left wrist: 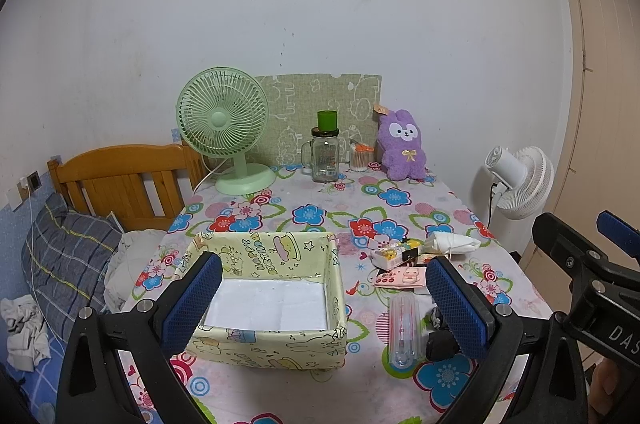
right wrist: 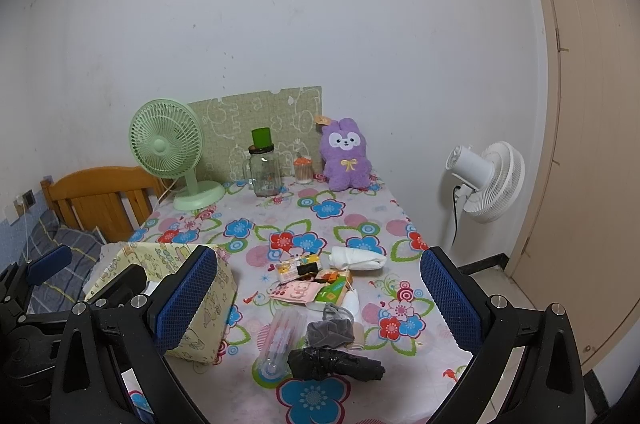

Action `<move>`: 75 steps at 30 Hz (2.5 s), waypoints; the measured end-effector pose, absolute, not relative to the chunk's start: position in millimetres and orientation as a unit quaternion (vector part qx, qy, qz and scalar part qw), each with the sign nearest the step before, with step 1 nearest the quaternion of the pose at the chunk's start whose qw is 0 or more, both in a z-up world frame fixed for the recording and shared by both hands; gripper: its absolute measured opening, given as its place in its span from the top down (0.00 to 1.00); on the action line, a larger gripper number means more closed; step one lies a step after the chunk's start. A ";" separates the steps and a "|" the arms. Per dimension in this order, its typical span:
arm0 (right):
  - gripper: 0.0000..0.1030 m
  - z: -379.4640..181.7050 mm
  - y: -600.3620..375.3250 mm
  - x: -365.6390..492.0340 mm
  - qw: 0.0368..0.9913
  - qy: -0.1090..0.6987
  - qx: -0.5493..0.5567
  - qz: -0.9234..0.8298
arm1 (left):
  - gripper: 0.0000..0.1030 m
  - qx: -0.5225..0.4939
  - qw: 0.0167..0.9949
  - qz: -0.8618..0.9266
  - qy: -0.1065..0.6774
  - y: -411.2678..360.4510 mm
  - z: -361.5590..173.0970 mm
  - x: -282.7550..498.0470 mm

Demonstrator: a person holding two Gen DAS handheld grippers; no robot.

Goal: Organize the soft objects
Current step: 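Move the left tool to the clear bag while the right tool reaches the black bag, then close the left tool on the clear bag while the right tool closes on the black bag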

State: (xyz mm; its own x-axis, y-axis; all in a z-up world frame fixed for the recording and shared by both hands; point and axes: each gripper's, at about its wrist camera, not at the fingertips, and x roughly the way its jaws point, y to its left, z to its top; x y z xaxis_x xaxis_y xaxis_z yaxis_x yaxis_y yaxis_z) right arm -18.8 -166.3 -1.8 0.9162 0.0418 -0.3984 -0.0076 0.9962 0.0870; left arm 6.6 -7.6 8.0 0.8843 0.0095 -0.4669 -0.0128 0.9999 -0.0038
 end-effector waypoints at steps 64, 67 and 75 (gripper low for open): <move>0.17 -156.3 -195.2 57.4 0.924 0.377 0.062 0.030 | 0.26 0.062 0.916 -0.060 0.391 -92.4 -146.5 71.9; 0.19 -162.7 -192.2 60.3 0.919 0.388 0.061 0.039 | 0.29 0.061 0.908 -0.062 0.409 -90.8 -153.8 76.4; 0.41 -174.2 -192.5 69.0 0.910 0.405 0.073 0.048 | 0.45 0.064 0.902 -0.073 0.420 -94.7 -159.9 80.4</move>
